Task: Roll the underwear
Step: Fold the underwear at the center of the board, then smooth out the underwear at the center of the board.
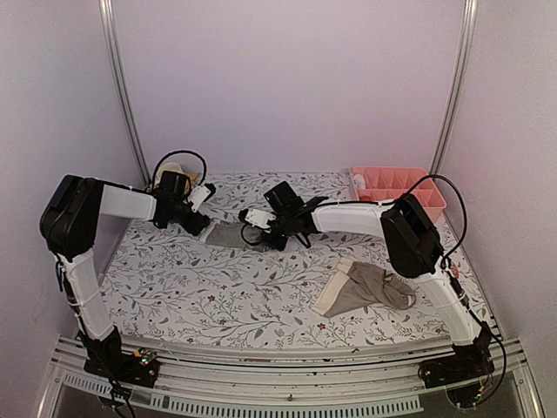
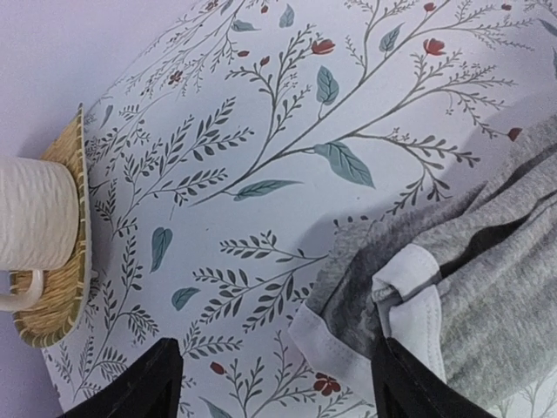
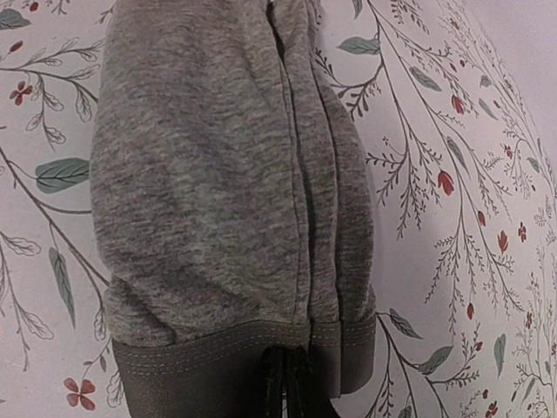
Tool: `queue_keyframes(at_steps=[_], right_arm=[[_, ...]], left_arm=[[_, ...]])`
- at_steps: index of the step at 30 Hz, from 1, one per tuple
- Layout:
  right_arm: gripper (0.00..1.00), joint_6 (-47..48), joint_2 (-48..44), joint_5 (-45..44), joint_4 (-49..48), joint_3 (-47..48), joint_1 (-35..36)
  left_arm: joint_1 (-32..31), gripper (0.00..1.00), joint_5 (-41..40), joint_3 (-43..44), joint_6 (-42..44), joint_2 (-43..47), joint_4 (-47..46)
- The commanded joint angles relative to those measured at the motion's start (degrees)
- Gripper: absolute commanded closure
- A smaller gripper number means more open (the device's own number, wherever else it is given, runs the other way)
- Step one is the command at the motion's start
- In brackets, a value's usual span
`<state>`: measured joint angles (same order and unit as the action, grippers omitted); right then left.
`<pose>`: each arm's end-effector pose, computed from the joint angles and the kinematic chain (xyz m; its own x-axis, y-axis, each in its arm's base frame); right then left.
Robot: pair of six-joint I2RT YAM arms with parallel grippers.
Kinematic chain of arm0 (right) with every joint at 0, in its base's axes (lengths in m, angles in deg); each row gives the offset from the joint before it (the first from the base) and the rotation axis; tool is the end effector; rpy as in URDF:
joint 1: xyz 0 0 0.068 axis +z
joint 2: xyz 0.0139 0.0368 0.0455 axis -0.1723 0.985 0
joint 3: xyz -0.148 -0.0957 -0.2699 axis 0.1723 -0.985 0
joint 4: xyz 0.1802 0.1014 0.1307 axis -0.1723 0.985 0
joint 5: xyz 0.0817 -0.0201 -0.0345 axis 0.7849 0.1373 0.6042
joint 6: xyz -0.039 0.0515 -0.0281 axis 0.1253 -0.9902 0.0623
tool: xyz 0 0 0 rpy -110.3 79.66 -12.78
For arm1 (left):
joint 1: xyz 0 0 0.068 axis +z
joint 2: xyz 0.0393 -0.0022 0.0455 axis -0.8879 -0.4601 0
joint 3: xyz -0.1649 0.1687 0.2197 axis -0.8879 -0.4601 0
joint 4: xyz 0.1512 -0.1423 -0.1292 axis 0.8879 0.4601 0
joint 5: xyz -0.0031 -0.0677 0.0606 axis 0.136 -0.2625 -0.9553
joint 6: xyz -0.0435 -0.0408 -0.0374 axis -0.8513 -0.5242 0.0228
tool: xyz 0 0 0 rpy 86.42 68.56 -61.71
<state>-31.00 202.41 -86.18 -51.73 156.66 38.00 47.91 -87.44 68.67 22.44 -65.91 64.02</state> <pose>0.3977 0.4395 0.1567 -0.0325 -0.8147 -0.5790 -0.8838 0.2940 -0.3640 0.4115 -0.1060 0.1981 -0.4973 0.5946 -0.6318 0.5085 0.7898 0.3430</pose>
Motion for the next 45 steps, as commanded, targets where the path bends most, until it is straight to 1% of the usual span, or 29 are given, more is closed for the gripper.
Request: queue_keyframes(at_steps=[1, 4, 6, 7, 11, 14, 15, 18, 22, 29, 35, 38, 39, 41, 45], right_arm=[[0.95, -1.96, 2.48, -2.57, 1.36, 1.99, -0.97], [0.95, -2.28, 2.47, -1.58, 1.49, 2.26, -1.05], [0.94, -2.4, 2.66, -1.12, 1.7, 2.76, -1.06], [0.94, -2.42, 2.87, -1.11, 1.79, 2.96, -1.03], [0.93, -2.53, 3.51, -1.4, 2.03, 3.46, -1.07], [0.93, -2.92, 3.67, -2.41, 2.03, 3.55, -1.12], [0.93, -3.11, 3.65, -2.56, 2.03, 3.63, -1.22], [0.93, -3.42, 3.62, -2.64, 2.04, 3.77, -1.33], [0.93, -3.45, 3.61, -2.42, 2.03, 3.86, -1.39], [0.94, -3.1, 3.71, -2.89, 2.7, 3.81, -1.35], [0.95, -3.31, 3.5, -6.07, 2.82, 3.89, -1.9], [0.95, -3.26, 2.06, -4.36, 3.03, 3.81, -1.91], [0.94, -3.38, 1.12, -3.0, 3.03, 3.69, -1.81], [0.89, -3.92, -1.12, -2.0, 2.56, 3.06, -1.28], [0.8, -3.25, -6.57, -5.71, -0.59, 0.13, 1.37]], left_arm=[[0.69, 0.21, 0.59, -0.76, -0.24, 4.39, -2.09], [0.4, 0.2, 4.31, -2.49, -1.02, 6.84, -1.94], [-0.05, 0.23, 7.82, -3.9, -1.59, 8.06, -2.04], [-0.26, 0.28, 9.2, -4.63, -1.76, 8.56, -2.12], [-2.03, 0.57, 13.38, -6.46, -1.44, 9.64, -2.08], [-3.51, 0.78, 14.07, -6.2, -1.57, 8.49, -0.53], [-4.0, 0.84, 13.92, -6.01, -1.89, 7.95, -0.05], [-4.86, 0.96, 13.37, -5.2, -2.36, 6.09, 1.64], [-5.07, 1.0, 9.57, -3.64, -2.66, 2.58, 2.18], [-4.81, 1.0, 1.65, -0.49, -1.79, -4.94, 2.52], [-3.93, 1.0, 1.29, -0.41, -1.32, -5.72, 2.79], [-3.85, 1.0, 2.52, -0.48, -1.54, -5.43, 3.07], [-3.86, 1.0, 3.02, -0.38, -1.68, -5.36, 3.26], [-3.91, 1.0, 3.87, 0.02, -2.01, -5.19, 3.72], [-3.95, 1.0, 4.2, 0.91, -2.35, -4.98, 4.41]])
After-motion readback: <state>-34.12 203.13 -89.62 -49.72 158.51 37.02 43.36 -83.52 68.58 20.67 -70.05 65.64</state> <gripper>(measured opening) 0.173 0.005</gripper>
